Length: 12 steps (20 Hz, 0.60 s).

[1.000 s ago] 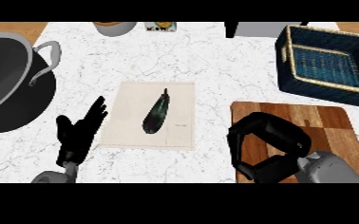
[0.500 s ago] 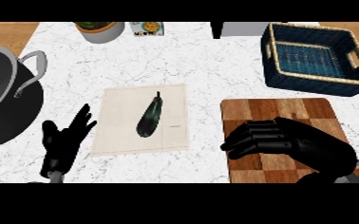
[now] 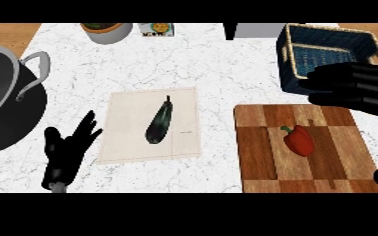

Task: Pick the bell pepper from the cutting board and place it in the basket

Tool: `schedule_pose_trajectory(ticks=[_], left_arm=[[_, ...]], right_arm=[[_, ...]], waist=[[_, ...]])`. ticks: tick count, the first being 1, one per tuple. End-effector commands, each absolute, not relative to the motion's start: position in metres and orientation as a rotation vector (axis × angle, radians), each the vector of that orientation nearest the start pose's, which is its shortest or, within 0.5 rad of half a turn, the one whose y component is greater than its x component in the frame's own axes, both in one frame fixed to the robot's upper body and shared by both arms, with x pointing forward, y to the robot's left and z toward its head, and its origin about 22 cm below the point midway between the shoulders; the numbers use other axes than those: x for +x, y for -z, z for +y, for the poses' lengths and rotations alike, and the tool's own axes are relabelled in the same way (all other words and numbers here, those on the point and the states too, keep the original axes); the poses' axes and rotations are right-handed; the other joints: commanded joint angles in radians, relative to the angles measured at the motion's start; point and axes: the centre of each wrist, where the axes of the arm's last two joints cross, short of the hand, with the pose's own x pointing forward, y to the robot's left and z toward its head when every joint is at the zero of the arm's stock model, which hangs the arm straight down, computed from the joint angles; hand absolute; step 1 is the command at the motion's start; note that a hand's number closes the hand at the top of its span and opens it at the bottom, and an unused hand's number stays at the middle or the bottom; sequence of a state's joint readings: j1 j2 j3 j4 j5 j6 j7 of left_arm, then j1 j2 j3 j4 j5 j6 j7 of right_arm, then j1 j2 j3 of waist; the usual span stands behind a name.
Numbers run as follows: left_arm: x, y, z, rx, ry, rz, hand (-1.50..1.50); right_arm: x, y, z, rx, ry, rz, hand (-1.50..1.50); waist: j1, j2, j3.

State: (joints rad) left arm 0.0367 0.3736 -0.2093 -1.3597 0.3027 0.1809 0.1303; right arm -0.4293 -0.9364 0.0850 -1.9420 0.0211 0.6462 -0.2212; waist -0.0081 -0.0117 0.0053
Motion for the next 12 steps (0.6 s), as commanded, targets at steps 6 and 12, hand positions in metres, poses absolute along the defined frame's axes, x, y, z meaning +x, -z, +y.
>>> schedule_pose_trajectory(ticks=[6,12], left_arm=[[0.205,0.057,0.289,0.144,0.04,-1.014,0.0],[0.212,0.053,0.288,0.156,0.05,-1.041,0.0]], right_arm=[[0.248,-0.359,-0.318,-0.3,-2.01,-1.431,-1.5],[0.258,-0.346,-0.312,-0.341,-2.079,-1.325,-1.5]], waist=[[0.025,0.017,-0.006],[0.043,0.022,-0.006]])
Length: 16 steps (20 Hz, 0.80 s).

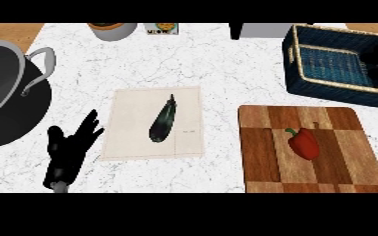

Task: Pick the bell pepper from the cutting board and place it in the basket

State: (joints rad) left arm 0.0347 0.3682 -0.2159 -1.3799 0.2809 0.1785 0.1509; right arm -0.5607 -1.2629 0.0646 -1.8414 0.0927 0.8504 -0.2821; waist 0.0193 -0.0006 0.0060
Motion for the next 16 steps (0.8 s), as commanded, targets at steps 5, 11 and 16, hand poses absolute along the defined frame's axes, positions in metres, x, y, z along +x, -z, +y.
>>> schedule_pose_trajectory(ticks=[5,11,16], left_arm=[[0.205,0.048,0.297,0.148,0.053,-1.021,0.0],[0.202,0.056,0.282,0.139,0.048,-1.021,0.0],[0.204,0.048,0.298,0.136,0.036,-1.017,0.0]], right_arm=[[0.263,-0.333,-0.318,-0.277,-2.094,-1.357,-1.5],[0.272,-0.283,-0.318,-0.226,-2.062,-1.368,-1.5],[0.279,-0.233,-0.319,-0.187,-2.033,-1.383,-1.5]], waist=[[0.003,0.006,-0.005],[-0.008,0.004,-0.006],[-0.005,0.006,-0.005]])
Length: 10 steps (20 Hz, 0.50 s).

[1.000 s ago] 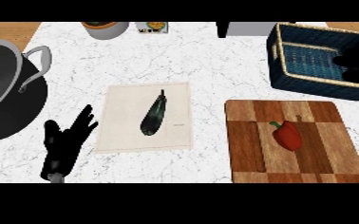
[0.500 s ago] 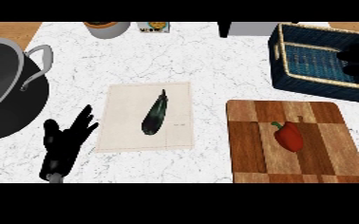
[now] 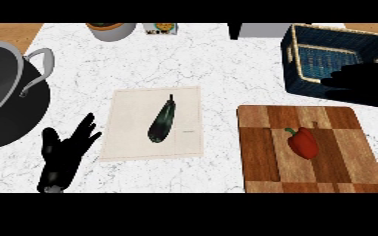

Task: Pick the bell pepper from the cutting board and place it in the basket

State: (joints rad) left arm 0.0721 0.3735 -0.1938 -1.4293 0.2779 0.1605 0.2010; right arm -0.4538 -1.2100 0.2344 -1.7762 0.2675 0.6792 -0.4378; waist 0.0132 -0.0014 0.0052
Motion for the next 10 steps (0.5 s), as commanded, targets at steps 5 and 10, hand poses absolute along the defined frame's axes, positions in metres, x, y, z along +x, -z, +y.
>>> schedule_pose_trajectory(ticks=[5,10], left_arm=[[0.199,0.042,0.291,0.151,0.054,-1.011,0.0],[0.209,0.054,0.305,0.141,0.034,-1.005,0.0]], right_arm=[[0.283,-0.206,-0.311,-0.194,-2.038,-1.394,-1.5],[0.29,-0.178,-0.308,-0.269,-2.097,-1.338,-1.5]], waist=[[0.001,0.004,-0.005],[0.0,0.007,-0.005]])
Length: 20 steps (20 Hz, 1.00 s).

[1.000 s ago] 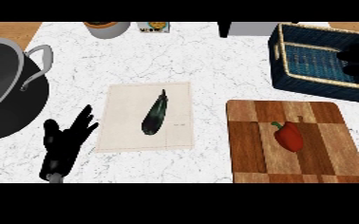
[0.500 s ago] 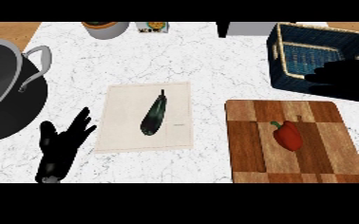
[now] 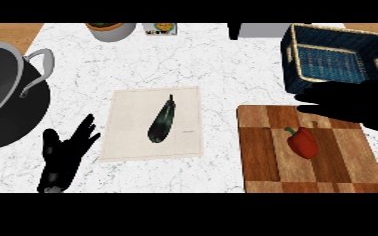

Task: Pick the bell pepper from the cutting board and place it in the basket

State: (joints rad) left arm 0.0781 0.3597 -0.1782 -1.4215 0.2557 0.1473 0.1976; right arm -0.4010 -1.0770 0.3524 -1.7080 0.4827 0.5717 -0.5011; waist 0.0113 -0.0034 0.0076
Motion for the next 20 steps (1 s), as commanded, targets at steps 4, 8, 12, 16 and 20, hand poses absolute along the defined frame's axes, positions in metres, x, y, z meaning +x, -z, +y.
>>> schedule_pose_trajectory(ticks=[4,8,12,16,20], left_arm=[[0.2,0.065,0.286,0.15,0.043,-1.01,0.0],[0.189,0.053,0.28,0.134,0.032,-1.012,0.0],[0.196,0.04,0.301,0.159,0.046,-1.02,0.0],[0.201,0.053,0.305,0.149,0.038,-1.019,0.0],[0.193,0.052,0.307,0.142,0.034,-1.021,0.0]], right_arm=[[0.292,-0.168,-0.303,-0.247,-2.1,-1.335,-1.5],[0.295,-0.146,-0.328,-0.244,-2.092,-1.327,-1.5],[0.307,-0.118,-0.32,-0.248,-2.088,-1.342,-1.5],[0.292,-0.117,-0.328,-0.257,-2.099,-1.361,-1.5],[0.297,-0.096,-0.297,-0.227,-2.095,-1.345,-1.5]], waist=[[-0.003,0.006,-0.008],[0.0,0.005,-0.007],[0.007,0.006,-0.007],[-0.011,0.004,-0.008],[-0.004,0.004,-0.008]])
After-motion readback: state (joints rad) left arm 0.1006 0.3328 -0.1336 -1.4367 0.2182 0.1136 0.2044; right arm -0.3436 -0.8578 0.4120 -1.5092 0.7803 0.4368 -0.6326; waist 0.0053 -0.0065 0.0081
